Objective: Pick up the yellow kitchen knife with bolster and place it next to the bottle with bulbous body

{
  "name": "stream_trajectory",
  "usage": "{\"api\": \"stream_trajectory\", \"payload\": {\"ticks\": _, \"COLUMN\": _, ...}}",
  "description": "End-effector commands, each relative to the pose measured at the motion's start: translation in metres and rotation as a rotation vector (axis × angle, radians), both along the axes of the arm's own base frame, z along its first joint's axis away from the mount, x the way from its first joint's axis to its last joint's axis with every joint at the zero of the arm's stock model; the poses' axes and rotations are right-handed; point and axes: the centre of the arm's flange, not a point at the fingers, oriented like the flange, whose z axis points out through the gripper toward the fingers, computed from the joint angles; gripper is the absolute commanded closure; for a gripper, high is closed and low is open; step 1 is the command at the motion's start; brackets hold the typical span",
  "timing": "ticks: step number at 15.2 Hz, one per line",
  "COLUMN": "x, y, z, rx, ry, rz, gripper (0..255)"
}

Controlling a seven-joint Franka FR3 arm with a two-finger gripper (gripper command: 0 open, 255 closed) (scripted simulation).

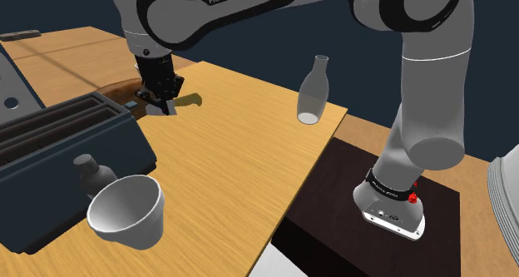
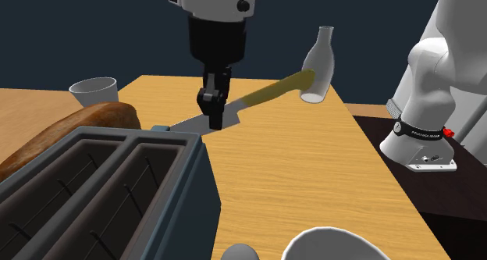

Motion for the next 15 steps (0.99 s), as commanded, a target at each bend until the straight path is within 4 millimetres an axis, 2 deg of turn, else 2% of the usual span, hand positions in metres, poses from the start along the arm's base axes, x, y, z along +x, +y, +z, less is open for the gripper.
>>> {"api": "stream_trajectory", "payload": {"ticks": 1, "x": 0.001, "y": 0.0, "z": 0.01, "rx": 0.0, "ry": 0.0, "rz": 0.0, "gripper": 255}}
{"api": "stream_trajectory", "payload": {"ticks": 15, "x": 0.001, "y": 0.0, "z": 0.084, "rx": 0.0, "ry": 0.0, "rz": 0.0, "gripper": 255}}
